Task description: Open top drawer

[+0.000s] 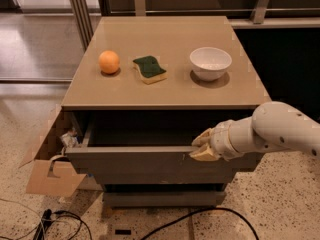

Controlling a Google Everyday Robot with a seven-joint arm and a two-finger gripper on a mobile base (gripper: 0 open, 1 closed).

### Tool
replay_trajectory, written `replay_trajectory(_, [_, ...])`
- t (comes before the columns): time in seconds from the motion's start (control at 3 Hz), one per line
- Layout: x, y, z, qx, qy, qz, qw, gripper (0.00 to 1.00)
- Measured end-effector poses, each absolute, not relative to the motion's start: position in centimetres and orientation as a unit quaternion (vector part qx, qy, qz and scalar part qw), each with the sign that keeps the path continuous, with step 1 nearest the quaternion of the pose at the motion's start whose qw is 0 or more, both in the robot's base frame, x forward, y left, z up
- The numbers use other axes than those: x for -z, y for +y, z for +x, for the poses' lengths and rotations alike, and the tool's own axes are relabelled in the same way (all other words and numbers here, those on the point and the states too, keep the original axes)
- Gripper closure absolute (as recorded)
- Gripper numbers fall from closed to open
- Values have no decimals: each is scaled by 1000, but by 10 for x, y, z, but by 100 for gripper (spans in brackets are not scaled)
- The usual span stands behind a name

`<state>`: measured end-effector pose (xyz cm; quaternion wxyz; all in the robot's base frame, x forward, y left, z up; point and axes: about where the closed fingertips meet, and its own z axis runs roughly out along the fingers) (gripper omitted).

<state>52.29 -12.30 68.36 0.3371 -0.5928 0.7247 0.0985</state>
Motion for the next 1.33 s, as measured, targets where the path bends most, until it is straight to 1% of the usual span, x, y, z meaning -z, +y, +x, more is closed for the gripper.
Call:
replay_trajectory(0.33, [-685,-131,502,-99,730,-587,337,100])
replay_trajectory(0.67, [-685,-131,502,-99,730,-587,337,82])
replay_trajectory(1.33, [-685,-131,502,-99,729,-587,337,35])
